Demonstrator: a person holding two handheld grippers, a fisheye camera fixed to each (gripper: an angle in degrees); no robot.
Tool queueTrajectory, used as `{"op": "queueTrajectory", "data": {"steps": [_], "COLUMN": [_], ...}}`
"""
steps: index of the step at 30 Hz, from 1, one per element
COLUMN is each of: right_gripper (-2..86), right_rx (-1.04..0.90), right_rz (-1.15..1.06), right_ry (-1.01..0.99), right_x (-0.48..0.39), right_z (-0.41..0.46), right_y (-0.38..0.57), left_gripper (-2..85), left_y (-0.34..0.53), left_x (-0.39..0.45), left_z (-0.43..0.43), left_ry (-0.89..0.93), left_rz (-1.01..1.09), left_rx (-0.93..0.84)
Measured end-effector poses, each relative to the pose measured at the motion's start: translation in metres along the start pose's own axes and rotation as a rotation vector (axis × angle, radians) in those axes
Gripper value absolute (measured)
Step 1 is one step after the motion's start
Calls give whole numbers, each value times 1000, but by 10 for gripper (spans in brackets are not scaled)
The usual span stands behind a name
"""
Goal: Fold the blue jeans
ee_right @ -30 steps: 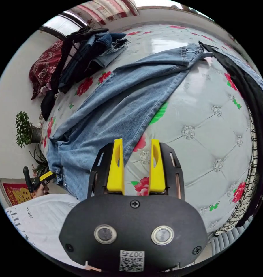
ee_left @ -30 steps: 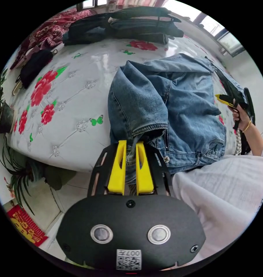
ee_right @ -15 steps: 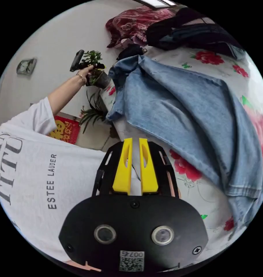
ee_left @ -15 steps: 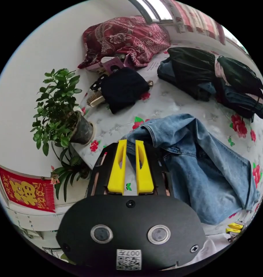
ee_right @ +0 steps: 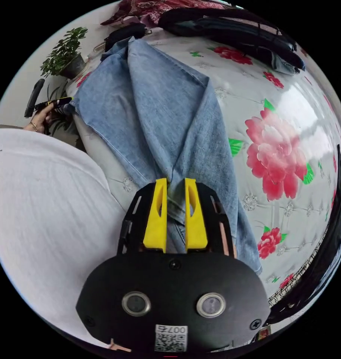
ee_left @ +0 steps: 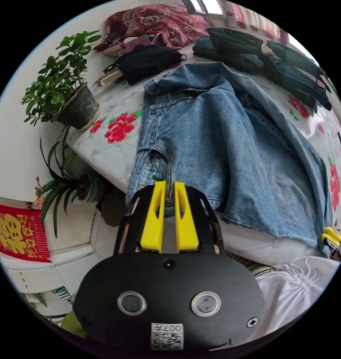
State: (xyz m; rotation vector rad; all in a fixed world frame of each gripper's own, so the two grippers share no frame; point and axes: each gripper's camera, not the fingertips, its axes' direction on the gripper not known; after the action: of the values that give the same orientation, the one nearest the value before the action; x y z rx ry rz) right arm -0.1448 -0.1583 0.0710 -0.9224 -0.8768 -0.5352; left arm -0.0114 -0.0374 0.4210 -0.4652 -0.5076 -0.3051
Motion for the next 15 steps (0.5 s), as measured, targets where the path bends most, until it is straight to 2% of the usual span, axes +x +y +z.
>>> {"op": "queueTrajectory", "data": {"steps": [2, 5, 7, 9, 11, 15], "right_gripper": [21, 10, 9, 12, 19, 34], "right_rx": [38, 203, 280, 347, 394, 258], "right_rz": [26, 5, 29, 68, 124, 364], "right_ry": [-55, 15, 119, 386, 545, 509], "right_x": [12, 44, 70, 99, 122, 178], "right_z": [-22, -98, -145, -192, -208, -185], "right_y": [-2, 0, -6, -24, -41, -64], "left_gripper": [48, 44, 41, 39, 38, 49], "left_y": [-9, -22, -30, -40, -47, -63], "left_x": [-3, 3, 6, 13, 19, 3], "left_z": [10, 18, 18, 19, 21, 6], "left_ry": [21, 18, -25, -102, -157, -122], "left_rz": [11, 84, 106, 162, 213, 151], "left_rx": [-46, -82, -81, -71, -67, -69]}}
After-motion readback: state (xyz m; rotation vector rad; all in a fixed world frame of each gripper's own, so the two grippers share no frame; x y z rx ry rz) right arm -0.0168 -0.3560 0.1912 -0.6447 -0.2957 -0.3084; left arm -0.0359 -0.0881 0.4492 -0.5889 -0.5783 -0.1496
